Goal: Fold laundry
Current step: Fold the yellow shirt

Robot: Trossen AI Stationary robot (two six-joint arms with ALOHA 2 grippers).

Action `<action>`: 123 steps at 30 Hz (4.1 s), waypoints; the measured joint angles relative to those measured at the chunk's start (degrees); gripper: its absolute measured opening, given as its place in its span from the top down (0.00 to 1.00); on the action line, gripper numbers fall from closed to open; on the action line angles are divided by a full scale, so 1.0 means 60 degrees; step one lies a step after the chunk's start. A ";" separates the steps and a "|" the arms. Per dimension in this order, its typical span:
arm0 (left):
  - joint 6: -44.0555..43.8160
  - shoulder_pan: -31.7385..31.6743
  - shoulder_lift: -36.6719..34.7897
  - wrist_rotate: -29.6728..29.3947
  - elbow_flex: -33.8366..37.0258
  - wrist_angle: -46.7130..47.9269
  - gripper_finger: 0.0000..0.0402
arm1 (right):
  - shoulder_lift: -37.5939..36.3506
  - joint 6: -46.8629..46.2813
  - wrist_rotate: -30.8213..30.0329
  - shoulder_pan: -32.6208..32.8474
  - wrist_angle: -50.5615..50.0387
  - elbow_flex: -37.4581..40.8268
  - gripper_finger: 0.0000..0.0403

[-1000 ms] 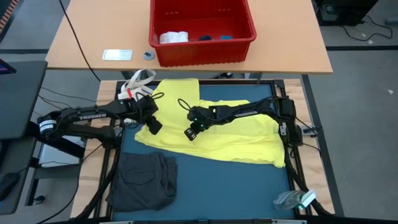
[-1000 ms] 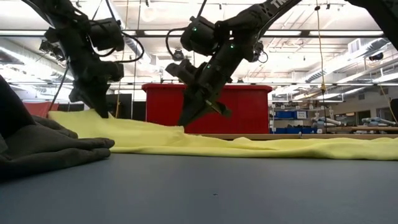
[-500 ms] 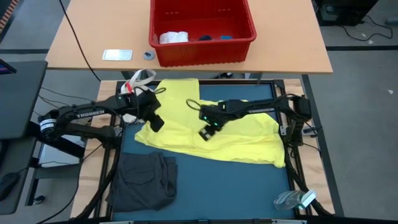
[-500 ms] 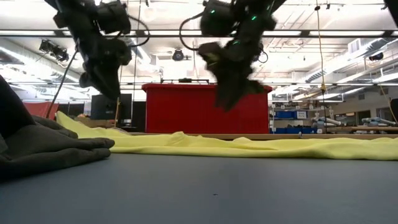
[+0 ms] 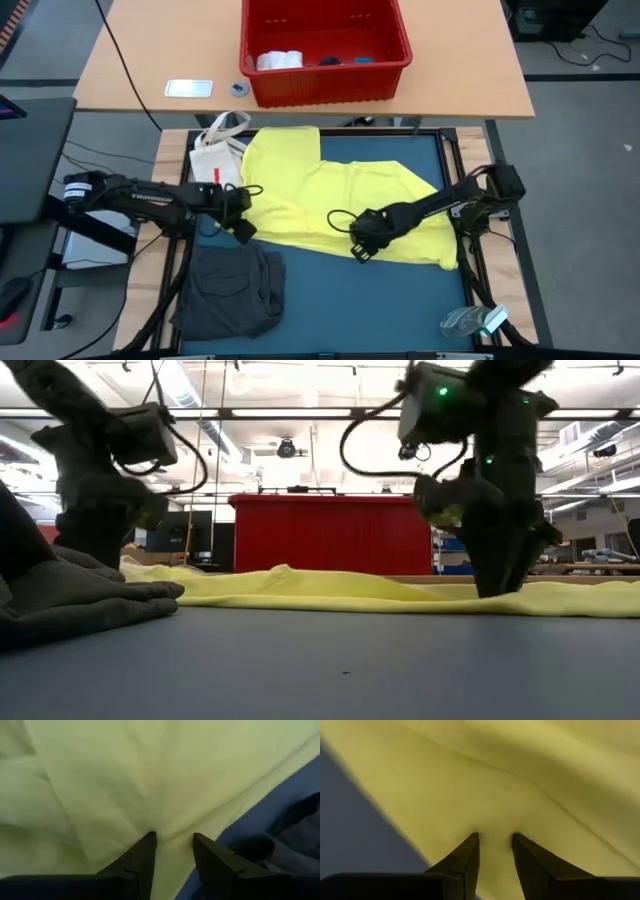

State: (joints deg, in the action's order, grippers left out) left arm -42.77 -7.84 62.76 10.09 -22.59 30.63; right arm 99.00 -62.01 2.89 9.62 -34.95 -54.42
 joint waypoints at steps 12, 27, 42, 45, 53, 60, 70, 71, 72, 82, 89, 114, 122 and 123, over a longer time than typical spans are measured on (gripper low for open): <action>-0.1606 0.0798 0.0037 0.2013 -0.1286 0.0711 0.65 | -0.0954 0.1204 0.1607 0.0578 0.1480 -0.0080 0.71; 0.1331 -0.2928 0.0693 0.0185 -0.3489 0.0269 0.65 | -0.2437 0.4382 0.0136 -0.3236 -0.2434 -0.0071 0.70; 0.4557 -0.8359 0.5215 -0.0030 -0.6327 -0.1552 0.54 | -0.2445 0.3794 0.0775 -0.5817 -0.1406 -0.0071 0.70; 0.5116 -0.8676 0.6192 -0.0032 -0.7337 -0.0524 0.48 | -0.2445 0.3510 0.0781 -0.6013 -0.1437 -0.0071 0.70; 0.6090 -0.8725 0.7506 -0.0753 -0.7783 0.0420 0.44 | -0.2441 0.2888 0.0509 -0.6190 -0.1353 -0.0071 0.70; 0.6697 -0.8854 0.7836 -0.1136 -0.7806 0.0107 0.53 | -0.2441 0.2825 0.0671 -0.6229 -0.1569 -0.0072 0.70; 0.8694 -0.8629 0.7843 0.1065 -0.7795 -0.0062 0.97 | -0.2443 0.4309 0.0306 -0.6503 -0.4667 -0.0051 0.68; 0.8830 -0.8599 0.7843 0.1276 -0.7795 -0.0029 0.97 | -0.2437 0.4615 0.0179 -0.6529 -0.4633 0.0039 0.67; 0.8910 -0.8574 0.7843 0.1342 -0.7795 -0.0003 0.98 | -0.2430 0.4858 0.0035 -0.6572 -0.4529 0.0176 0.66; 0.9473 -0.8505 0.7843 0.1347 -0.7795 -0.0124 0.98 | -0.2423 0.5133 -0.0314 -0.7664 -0.1172 0.2086 0.52; 0.9538 -0.8503 0.7840 0.1343 -0.8479 0.1151 0.99 | -0.2354 0.5361 -0.0247 -0.8084 -0.0973 0.2667 0.73; 1.1262 -0.8519 0.4944 0.2342 -1.0557 0.4961 1.00 | -0.3772 0.5733 -0.3236 -0.6261 -0.4061 0.0400 0.99; 1.0773 -0.7122 0.3780 0.2523 -1.0554 0.7116 1.00 | -0.4187 0.3786 -0.2012 -0.4265 -0.3969 0.1190 0.99; 1.0582 -0.6860 0.3690 0.2521 -1.0557 0.7405 1.00 | -0.4199 0.3492 -0.1941 -0.4025 -0.3976 0.1243 0.99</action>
State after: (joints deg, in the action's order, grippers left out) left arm 20.72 -49.01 84.90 25.22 -85.93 75.05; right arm 73.81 -41.06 -8.76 -14.52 -58.81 -46.96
